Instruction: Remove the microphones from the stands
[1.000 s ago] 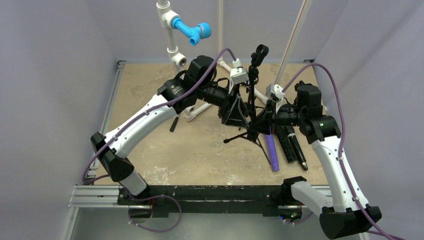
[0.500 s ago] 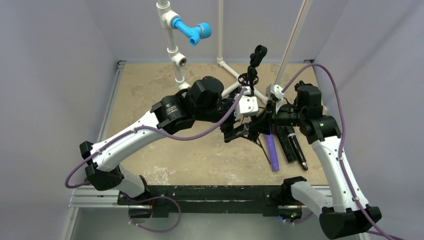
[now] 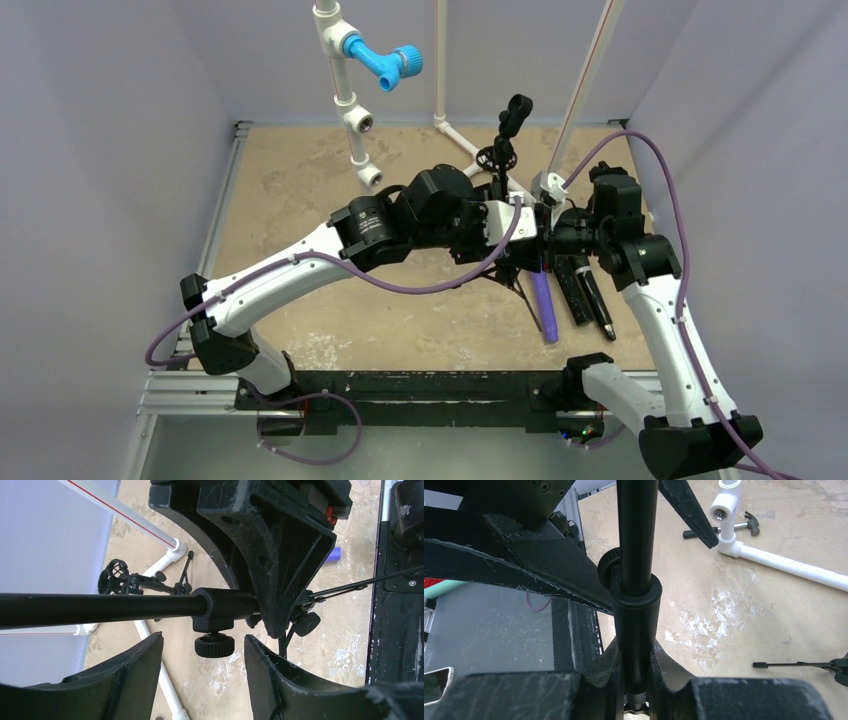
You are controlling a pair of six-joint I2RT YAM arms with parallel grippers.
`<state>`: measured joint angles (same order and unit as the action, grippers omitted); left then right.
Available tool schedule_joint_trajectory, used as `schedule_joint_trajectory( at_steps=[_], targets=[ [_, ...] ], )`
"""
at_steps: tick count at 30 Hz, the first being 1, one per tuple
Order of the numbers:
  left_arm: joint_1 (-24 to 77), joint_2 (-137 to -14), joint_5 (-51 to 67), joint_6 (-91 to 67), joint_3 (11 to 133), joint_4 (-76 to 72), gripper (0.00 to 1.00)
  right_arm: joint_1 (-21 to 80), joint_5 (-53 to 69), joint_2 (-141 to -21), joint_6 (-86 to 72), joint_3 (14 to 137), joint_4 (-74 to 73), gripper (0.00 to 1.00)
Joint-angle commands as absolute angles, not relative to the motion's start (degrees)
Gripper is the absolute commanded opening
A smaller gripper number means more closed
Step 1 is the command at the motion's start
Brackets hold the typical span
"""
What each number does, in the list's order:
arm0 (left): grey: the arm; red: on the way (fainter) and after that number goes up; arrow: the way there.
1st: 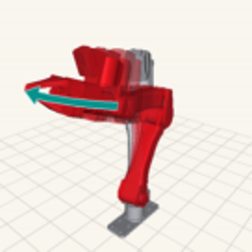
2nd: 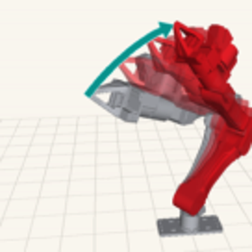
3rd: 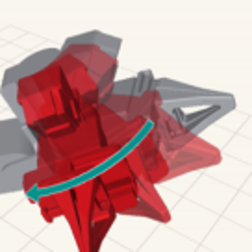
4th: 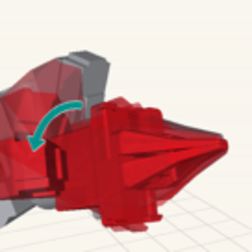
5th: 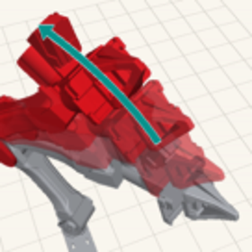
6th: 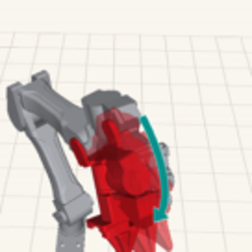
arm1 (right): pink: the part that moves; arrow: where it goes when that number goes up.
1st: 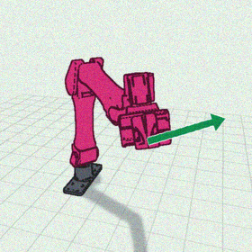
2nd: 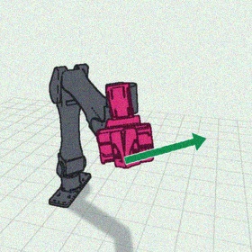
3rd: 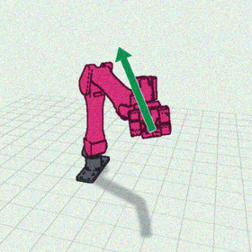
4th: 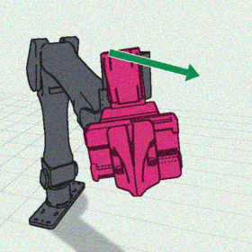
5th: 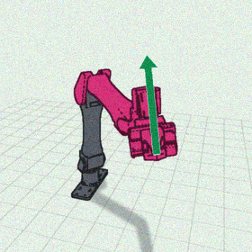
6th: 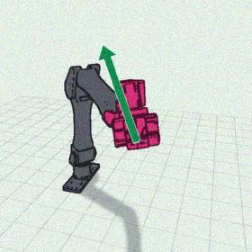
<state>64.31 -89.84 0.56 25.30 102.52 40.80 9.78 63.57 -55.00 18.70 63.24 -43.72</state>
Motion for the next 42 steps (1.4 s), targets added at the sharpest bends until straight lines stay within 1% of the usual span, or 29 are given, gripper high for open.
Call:
schedule_joint_trajectory(
  at_steps=[1,5,8,13,15,17,19,24,27,31,32,33,35,40,42],
  targets=[
    [64.9,-89.7,-0.35,26.37,105.14,39.14,0.56,9.59,64.52,-53.26,18.41,63.25,-40.9,0.0],
    [65.21,-90.31,1.14,25.05,105.95,39.64,0.46,9.6,64.6,-53.25,18.02,63.02,-40.28,0.0],
    [65.3,-90.83,3.11,23.54,106.88,40.22,0.35,9.6,64.39,-53.18,18.02,63.06,-40.38,0.0],
    [65.22,-90.59,6.54,20.77,107.3,41.23,0.13,9.48,63.8,-52.83,18.16,62.94,-40.61,0.0],
    [65.07,-90.44,8.08,18.77,107.32,41.52,0.0,9.43,63.81,-52.82,18.19,62.78,-40.45,0.0],
    [64.1,-90.21,11.31,16.24,107.23,42.07,0.0,9.35,63.78,-52.82,18.24,62.75,-40.43,0.0],
    [62.1,-90.04,16.95,12.53,107.15,42.36,0.0,9.4,63.76,-52.91,18.28,62.84,-40.43,0.0],
    [53.3,-90.56,43.25,-0.97,105.27,38.82,0.0,9.29,63.63,-52.74,18.44,63.06,-40.69,0.0],
    [49.9,-90.68,54.15,-9.69,102.03,32.72,0.12,9.19,63.63,-52.8,18.63,62.93,-40.65,0.0],
    [46.66,-90.98,66.06,-26.68,95.91,17.28,0.35,9.23,63.72,-52.99,18.71,62.83,-40.52,0.0],
    [46.09,-90.97,67.7,-29.97,94.8,14.19,0.43,9.23,63.72,-53.04,18.72,62.84,-40.56,0.0],
    [45.72,-90.85,67.78,-31.18,94.12,13.0,0.49,9.18,63.68,-53.08,18.72,62.91,-40.64,0.0],
    [45.21,-90.36,65.98,-27.65,94.5,15.95,0.57,9.05,63.63,-52.96,18.71,62.93,-40.76,0.0],
    [44.93,-88.28,57.84,-15.3,97.14,27.78,0.72,8.95,63.67,-52.74,18.73,62.76,-40.79,0.0],
    [45.01,-86.97,52.7,-10.69,97.62,31.4,0.76,8.85,63.79,-52.67,18.68,62.75,-40.78,0.0]
  ],
)
